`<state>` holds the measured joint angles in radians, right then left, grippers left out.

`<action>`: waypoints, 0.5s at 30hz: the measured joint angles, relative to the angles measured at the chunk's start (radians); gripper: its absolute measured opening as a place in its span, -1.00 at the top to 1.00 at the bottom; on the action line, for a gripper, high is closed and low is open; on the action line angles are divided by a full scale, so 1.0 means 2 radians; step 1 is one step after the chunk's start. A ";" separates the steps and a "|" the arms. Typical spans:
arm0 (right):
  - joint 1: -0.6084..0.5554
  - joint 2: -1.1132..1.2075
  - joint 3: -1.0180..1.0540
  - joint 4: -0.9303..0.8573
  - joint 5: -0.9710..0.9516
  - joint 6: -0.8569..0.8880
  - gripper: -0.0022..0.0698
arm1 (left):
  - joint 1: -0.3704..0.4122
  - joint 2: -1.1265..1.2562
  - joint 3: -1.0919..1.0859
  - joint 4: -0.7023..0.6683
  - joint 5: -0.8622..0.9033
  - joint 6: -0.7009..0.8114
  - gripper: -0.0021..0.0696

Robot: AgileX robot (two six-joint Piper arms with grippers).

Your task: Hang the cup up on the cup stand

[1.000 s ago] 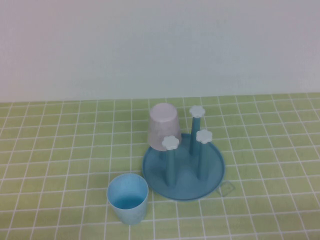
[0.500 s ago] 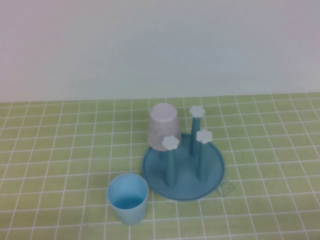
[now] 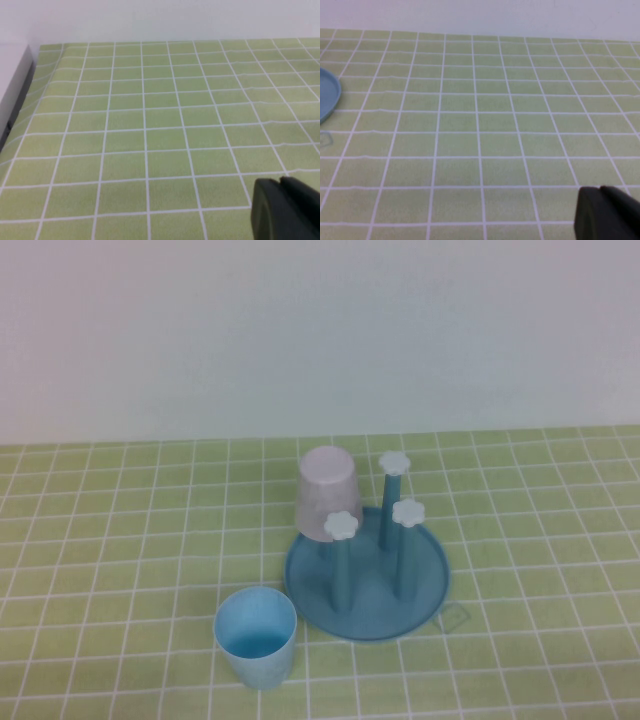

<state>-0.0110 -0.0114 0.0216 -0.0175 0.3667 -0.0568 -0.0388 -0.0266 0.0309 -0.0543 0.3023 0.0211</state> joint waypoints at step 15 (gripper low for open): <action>0.000 0.000 0.000 0.000 0.000 0.000 0.94 | 0.000 0.000 0.000 0.019 -0.005 0.008 0.94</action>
<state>-0.0110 -0.0114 0.0216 -0.0175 0.3667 -0.0568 -0.0388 -0.0266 0.0309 -0.0173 0.2913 0.0366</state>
